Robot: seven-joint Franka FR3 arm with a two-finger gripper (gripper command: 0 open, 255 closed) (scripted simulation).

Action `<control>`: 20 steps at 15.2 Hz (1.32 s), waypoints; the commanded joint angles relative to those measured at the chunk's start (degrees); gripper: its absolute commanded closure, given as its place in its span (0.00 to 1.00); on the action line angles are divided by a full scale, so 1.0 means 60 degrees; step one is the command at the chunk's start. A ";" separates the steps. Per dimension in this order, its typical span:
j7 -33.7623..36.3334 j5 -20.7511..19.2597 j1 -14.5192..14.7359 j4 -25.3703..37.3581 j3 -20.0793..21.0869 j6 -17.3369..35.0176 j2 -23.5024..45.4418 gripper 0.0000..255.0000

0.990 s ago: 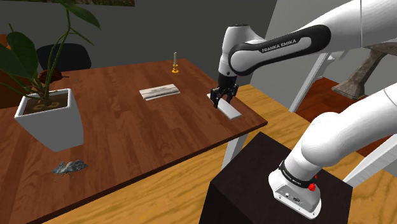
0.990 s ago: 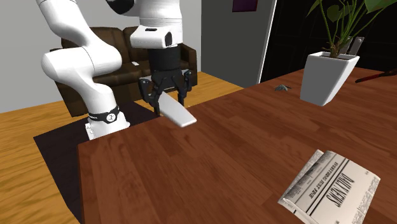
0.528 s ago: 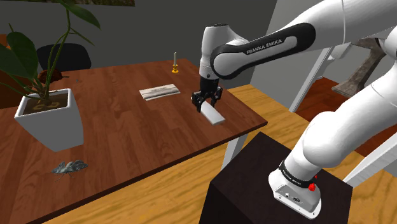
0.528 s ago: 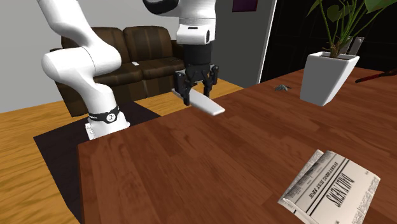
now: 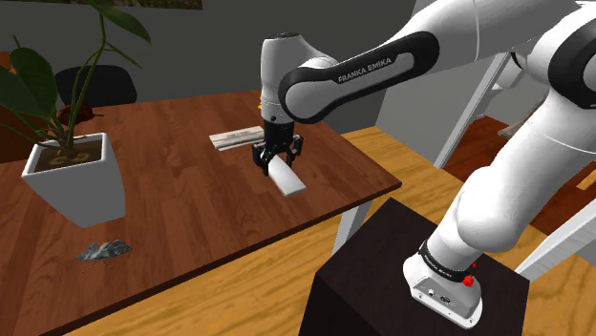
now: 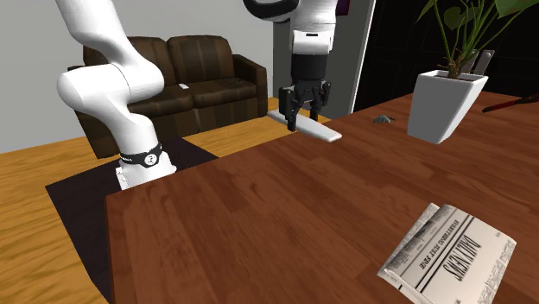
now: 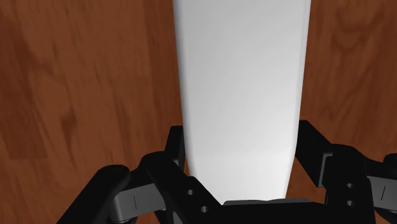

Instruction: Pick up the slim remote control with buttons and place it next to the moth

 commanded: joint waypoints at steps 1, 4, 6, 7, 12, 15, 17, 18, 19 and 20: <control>0.0503 -0.0209 0.0154 0.0651 0.0225 -0.0071 0.0602 1.00; 0.1214 -0.0571 0.0439 0.1689 0.0487 -0.0284 0.1491 1.00; 0.1670 -0.0840 0.0671 0.2446 0.0617 -0.0472 0.2114 1.00; 0.1889 -0.0979 0.0801 0.2846 0.0668 -0.0582 0.2435 1.00; 0.2865 -0.1680 0.1593 0.5108 0.0799 -0.1298 0.4140 1.00; 0.3279 -0.2035 0.2130 0.6572 0.0779 -0.1823 0.5150 1.00; 0.3299 -0.2061 0.2132 0.6396 0.0756 -0.1595 0.5206 1.00; 0.3310 -0.2077 0.2131 0.6313 0.0746 -0.1483 0.5237 1.00; 0.3322 -0.2094 0.2130 0.6232 0.0737 -0.1371 0.5270 1.00; 0.3334 -0.2112 0.2130 0.6154 0.0727 -0.1261 0.5305 1.00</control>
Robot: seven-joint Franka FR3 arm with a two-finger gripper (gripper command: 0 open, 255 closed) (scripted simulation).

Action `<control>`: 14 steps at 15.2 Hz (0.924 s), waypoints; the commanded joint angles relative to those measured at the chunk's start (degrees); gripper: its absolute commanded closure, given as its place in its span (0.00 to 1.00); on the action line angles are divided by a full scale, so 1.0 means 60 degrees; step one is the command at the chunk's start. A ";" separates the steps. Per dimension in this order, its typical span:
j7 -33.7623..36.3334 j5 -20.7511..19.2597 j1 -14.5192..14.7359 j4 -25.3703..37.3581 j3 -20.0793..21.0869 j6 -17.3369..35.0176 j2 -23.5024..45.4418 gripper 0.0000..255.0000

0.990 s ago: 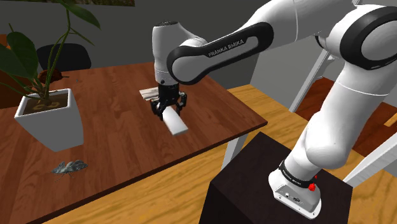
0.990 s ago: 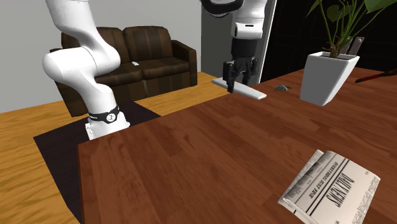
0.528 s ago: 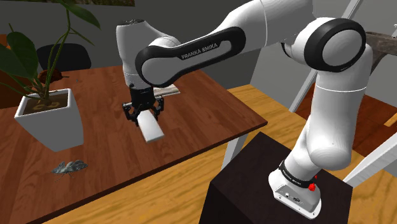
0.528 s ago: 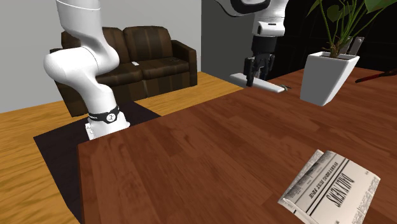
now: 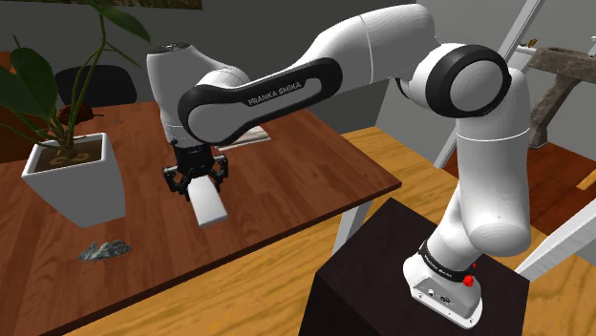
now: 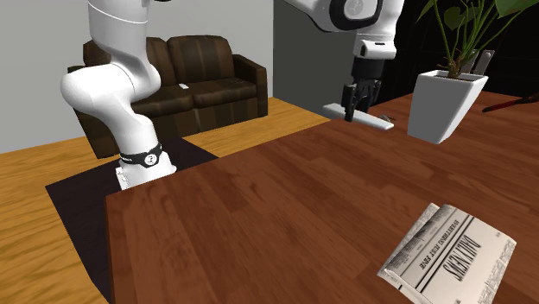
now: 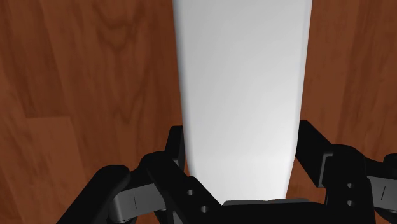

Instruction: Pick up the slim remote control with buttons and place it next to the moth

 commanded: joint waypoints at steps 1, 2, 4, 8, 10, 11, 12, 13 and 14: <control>0.0037 -0.0045 0.0016 -0.0112 -0.0021 0.0210 0.0096 1.00; 0.0050 -0.0064 0.0017 -0.0185 -0.0031 0.0318 0.0135 1.00; 0.0077 -0.0105 0.0022 -0.0322 -0.0053 0.0532 0.0219 1.00; 0.0134 -0.0195 0.0038 -0.0565 -0.0104 0.0950 0.0406 1.00; 0.0164 -0.0244 0.0050 -0.0671 -0.0131 0.1153 0.0510 1.00; 0.0174 -0.0260 0.0054 -0.0704 -0.0141 0.1219 0.0545 1.00; 0.0174 -0.0260 0.0054 -0.0705 -0.0141 0.1220 0.0545 1.00; 0.0174 -0.0260 0.0054 -0.0704 -0.0141 0.1219 0.0545 1.00; 0.0174 -0.0260 0.0054 -0.0704 -0.0141 0.1219 0.0545 1.00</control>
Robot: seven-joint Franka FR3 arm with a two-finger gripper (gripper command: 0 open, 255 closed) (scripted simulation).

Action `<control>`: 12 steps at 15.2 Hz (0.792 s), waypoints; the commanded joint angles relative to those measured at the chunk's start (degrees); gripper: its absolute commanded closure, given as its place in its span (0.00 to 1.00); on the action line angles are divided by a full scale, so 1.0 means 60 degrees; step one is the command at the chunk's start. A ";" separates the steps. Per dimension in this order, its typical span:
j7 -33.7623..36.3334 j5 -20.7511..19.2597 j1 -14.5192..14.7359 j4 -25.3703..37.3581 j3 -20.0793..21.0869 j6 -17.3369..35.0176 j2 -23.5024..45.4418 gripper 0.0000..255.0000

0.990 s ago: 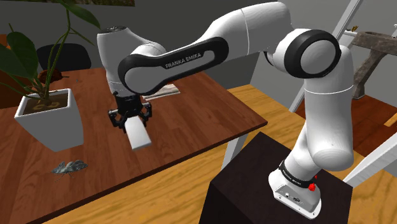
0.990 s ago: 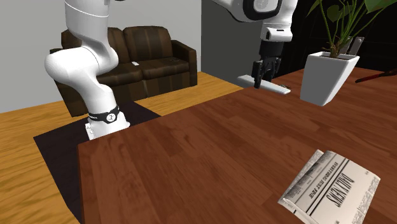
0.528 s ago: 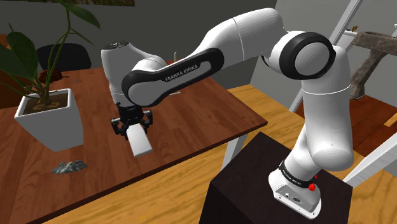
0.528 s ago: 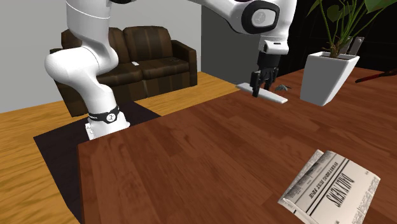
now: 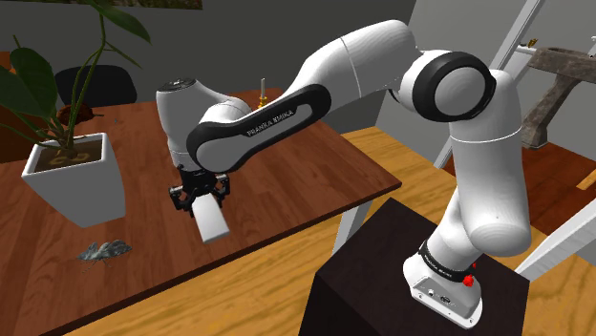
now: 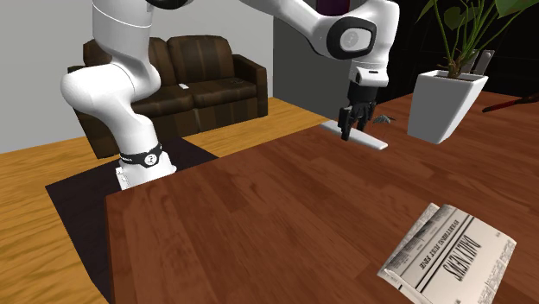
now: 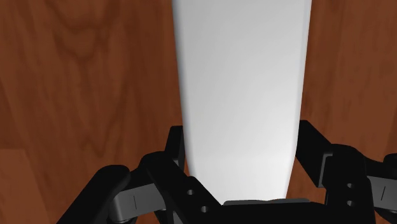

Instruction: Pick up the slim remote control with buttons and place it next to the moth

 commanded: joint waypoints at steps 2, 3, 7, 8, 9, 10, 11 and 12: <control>0.0002 -0.0003 0.0001 -0.0001 -0.0001 0.0010 0.0003 1.00; 0.0002 -0.0003 0.0001 -0.0001 -0.0001 0.0010 0.0003 1.00; 0.0002 -0.0003 0.0001 0.0002 -0.0001 0.0008 0.0004 0.00; 0.0002 -0.0003 0.0002 0.0003 -0.0001 0.0008 0.0005 0.00; 0.0002 -0.0003 0.0002 0.0003 -0.0001 0.0008 0.0005 0.00; 0.0002 -0.0003 0.0002 0.0003 -0.0001 0.0008 0.0005 0.00; -0.0036 0.0058 -0.0012 0.0137 0.0034 -0.0246 -0.0124 0.00; -0.0072 0.0114 -0.0023 0.0290 0.0066 -0.0508 -0.0240 0.00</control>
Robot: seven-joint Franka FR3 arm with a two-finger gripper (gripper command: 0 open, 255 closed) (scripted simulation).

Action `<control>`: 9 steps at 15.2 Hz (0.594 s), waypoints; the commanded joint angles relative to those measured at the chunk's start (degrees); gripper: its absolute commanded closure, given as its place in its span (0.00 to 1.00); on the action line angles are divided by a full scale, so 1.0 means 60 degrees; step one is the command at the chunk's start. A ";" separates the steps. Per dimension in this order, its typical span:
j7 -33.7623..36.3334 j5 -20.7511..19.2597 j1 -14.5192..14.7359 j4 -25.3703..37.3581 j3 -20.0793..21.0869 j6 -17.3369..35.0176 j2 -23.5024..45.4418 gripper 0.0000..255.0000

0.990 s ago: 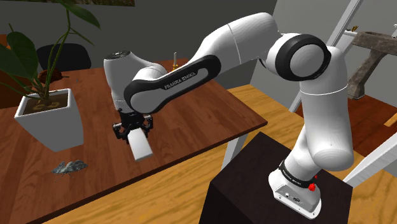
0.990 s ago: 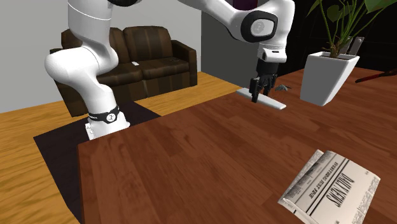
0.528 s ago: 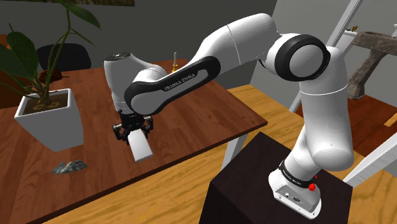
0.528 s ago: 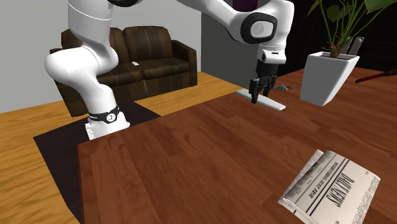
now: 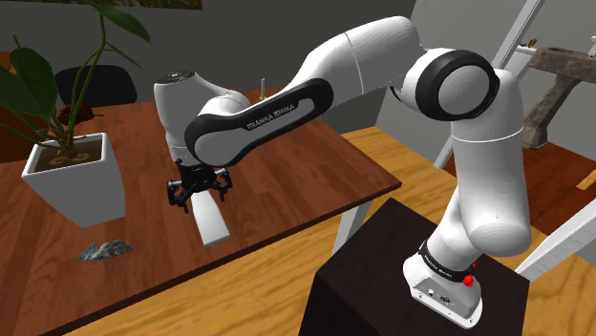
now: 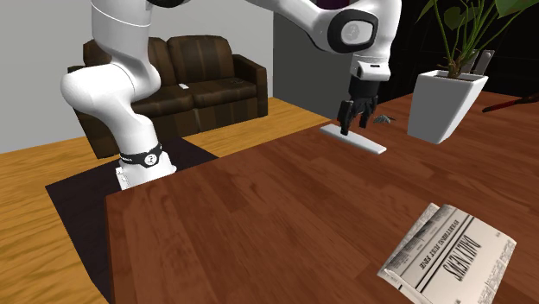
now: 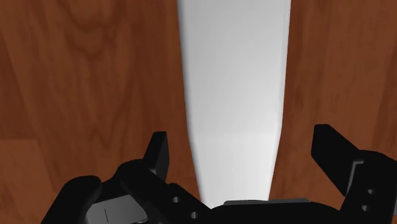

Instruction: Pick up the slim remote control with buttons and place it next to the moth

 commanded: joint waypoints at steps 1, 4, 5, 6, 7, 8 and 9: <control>-0.0065 0.0104 -0.0014 0.0309 0.0059 -0.0511 -0.0214 0.00; -0.0091 0.0143 -0.0016 0.0452 0.0080 -0.0724 -0.0290 0.00; -0.0091 0.0143 -0.0016 0.0453 0.0080 -0.0725 -0.0289 0.00; -0.0091 0.0142 -0.0016 0.0454 0.0080 -0.0725 -0.0289 0.00; -0.0091 0.0142 -0.0016 0.0454 0.0080 -0.0725 -0.0289 0.00; -0.0091 0.0142 -0.0016 0.0454 0.0080 -0.0725 -0.0289 0.00; -0.0091 0.0142 -0.0016 0.0454 0.0080 -0.0725 -0.0289 0.00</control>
